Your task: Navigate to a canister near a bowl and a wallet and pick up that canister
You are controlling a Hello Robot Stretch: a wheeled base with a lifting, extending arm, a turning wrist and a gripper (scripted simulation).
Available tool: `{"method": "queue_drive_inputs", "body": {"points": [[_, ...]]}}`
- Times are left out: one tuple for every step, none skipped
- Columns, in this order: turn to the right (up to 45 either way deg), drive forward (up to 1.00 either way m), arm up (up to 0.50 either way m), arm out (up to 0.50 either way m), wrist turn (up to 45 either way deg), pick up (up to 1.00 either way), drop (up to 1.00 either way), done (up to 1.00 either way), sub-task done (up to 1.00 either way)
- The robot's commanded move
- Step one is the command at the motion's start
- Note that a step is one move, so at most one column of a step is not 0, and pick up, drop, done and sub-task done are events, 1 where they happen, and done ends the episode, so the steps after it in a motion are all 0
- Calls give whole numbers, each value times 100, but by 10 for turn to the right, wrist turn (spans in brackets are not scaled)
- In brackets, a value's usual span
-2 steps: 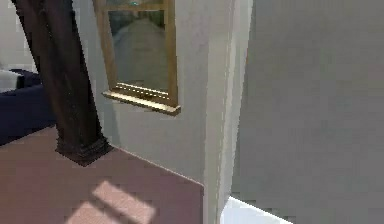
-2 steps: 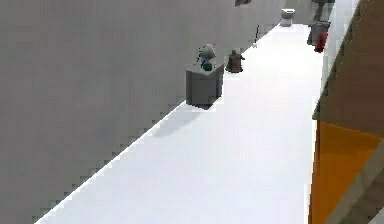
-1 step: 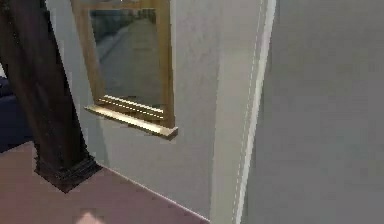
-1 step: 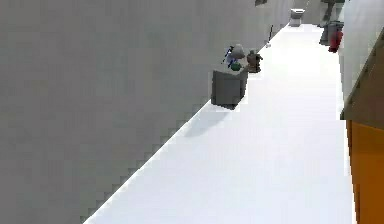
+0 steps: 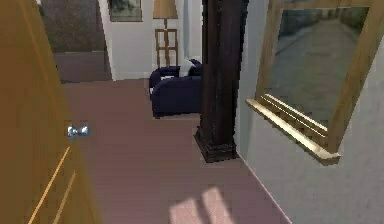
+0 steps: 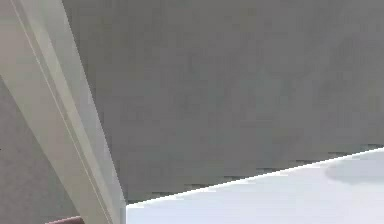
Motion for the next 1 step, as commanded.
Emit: {"method": "queue_drive_inputs", "body": {"points": [[-120, 0, 0, 0, 0, 0, 0, 0, 0]]}}
